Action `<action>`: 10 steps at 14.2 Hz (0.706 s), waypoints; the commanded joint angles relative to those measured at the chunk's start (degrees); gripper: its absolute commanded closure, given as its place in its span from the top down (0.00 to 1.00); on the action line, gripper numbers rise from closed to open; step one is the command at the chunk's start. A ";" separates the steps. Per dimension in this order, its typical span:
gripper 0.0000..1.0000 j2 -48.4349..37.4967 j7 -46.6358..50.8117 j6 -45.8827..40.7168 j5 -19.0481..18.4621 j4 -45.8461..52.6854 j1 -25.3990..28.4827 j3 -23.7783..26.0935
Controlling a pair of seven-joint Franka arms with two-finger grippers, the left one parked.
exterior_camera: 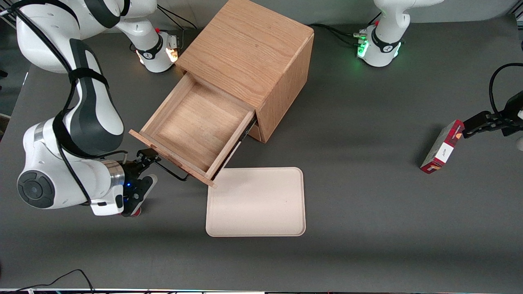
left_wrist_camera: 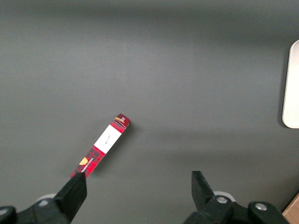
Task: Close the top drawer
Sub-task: 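Move the right gripper down to the front of the open drawer, then press the right gripper against the drawer front beside the black handle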
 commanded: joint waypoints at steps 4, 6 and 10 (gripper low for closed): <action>1.00 1.71 2.13 2.24 3.24 -0.40 -0.33 -0.11; 1.00 1.71 2.40 2.33 4.30 -1.54 -0.59 -0.11; 1.00 1.71 2.40 4.35 4.39 -3.03 -0.68 -0.20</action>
